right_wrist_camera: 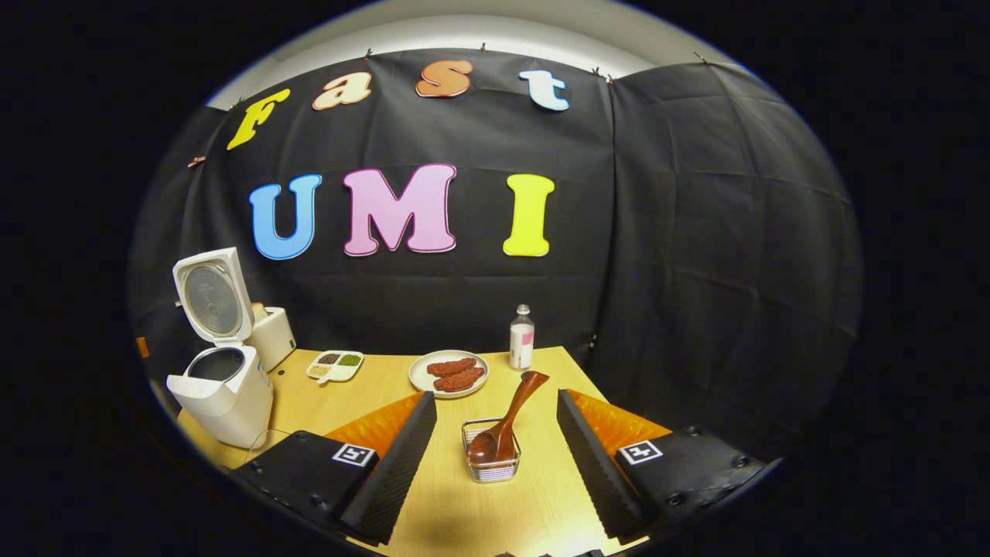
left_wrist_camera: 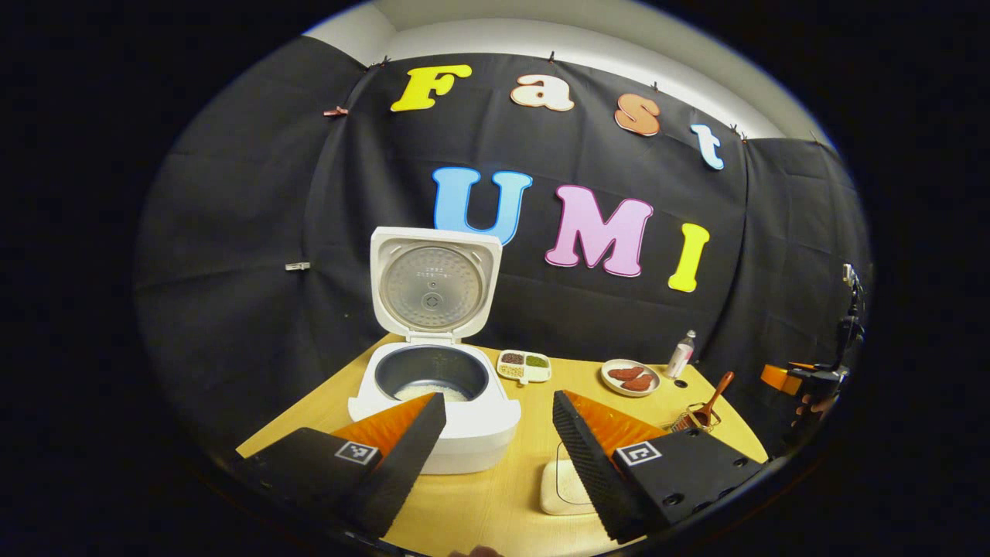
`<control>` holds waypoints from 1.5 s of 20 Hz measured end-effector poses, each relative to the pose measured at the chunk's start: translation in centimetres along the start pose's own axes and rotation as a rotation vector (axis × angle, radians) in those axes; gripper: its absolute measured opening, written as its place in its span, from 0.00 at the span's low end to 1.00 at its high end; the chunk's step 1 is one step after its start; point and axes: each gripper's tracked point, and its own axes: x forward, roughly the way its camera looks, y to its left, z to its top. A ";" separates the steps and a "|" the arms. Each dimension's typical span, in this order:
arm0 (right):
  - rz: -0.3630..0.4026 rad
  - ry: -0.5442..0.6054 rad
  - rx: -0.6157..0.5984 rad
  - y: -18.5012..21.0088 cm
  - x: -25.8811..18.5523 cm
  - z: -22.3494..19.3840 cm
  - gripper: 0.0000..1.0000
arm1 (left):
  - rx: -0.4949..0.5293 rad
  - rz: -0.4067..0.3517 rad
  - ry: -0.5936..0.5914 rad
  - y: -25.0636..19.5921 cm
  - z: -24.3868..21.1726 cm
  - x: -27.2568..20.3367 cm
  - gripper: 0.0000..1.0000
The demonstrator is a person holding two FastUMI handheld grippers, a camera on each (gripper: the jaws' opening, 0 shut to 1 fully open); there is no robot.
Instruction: Close the left gripper, press the button to open the rice cooker; take a wooden spoon from the chopstick holder with the right hand, scoop a spoonful of rice and pour it into the rice cooker, then put the wooden spoon back into the chopstick holder.
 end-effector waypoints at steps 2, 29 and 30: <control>0.014 0.033 0.014 -1.1 2.6 -1.0 0.98 | -0.006 0.041 0.010 -1.0 -0.6 0.1 0.96; 0.099 0.415 0.315 -1.5 19.6 -12.4 0.19 | 0.067 0.115 0.170 -10.3 -6.6 -0.8 0.96; 0.104 0.414 0.323 -1.4 19.3 -12.1 0.24 | 0.056 0.113 0.177 -10.1 -6.9 -1.0 0.95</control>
